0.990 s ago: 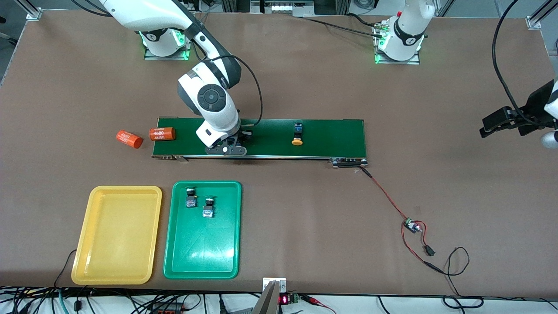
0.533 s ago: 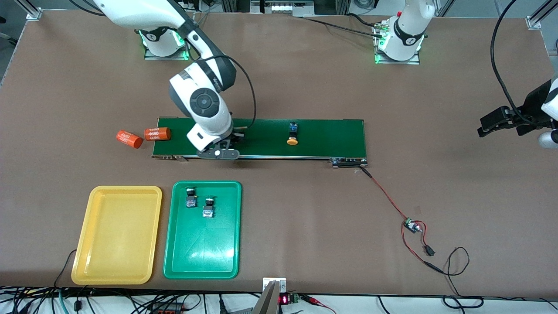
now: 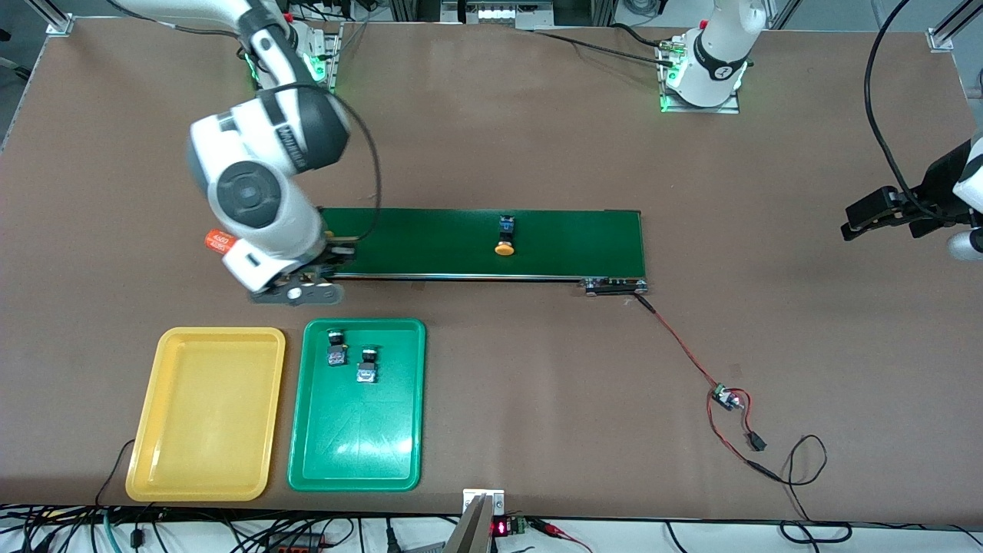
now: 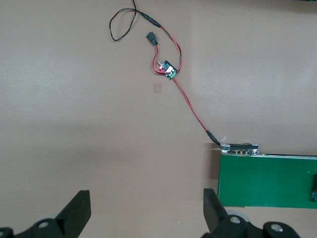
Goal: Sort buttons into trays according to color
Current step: 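Grasp an orange-capped button on the belt with the right gripper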
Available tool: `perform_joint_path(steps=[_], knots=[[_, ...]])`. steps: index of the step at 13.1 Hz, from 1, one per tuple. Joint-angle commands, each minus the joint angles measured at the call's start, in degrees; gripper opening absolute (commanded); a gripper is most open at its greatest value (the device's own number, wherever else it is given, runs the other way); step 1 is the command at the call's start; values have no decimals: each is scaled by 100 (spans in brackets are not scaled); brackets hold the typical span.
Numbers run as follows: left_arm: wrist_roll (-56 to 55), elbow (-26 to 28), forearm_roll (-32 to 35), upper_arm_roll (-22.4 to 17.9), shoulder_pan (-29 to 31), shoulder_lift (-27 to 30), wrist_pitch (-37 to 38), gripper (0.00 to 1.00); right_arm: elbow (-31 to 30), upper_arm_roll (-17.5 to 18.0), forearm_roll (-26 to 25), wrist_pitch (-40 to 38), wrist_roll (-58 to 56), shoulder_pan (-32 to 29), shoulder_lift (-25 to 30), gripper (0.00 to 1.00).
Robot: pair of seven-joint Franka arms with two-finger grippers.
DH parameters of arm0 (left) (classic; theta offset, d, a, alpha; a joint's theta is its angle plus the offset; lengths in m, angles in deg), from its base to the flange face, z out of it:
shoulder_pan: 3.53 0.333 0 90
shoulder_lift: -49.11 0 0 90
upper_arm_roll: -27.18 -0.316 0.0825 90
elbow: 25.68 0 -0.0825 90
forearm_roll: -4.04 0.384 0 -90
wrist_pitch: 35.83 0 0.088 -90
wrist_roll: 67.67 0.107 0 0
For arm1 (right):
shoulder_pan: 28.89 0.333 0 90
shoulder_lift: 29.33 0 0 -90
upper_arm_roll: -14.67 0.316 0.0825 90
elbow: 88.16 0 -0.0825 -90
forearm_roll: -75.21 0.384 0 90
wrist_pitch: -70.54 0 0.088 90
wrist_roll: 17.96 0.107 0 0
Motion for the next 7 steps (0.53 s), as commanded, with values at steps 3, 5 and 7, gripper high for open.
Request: perform_joint_path(steps=[3, 5, 7], knots=[[24, 21, -47, 25, 34, 94, 102, 100, 318, -1131, 806, -338, -1530, -191, -56, 1], [33, 21, -47, 25, 25, 102, 111, 100, 326, -1466, 806, -268, -1987, -357, -161, 1], [33, 21, -47, 25, 34, 103, 163, 100, 326, -1651, 815, -32, -2619, -611, -345, 1]])
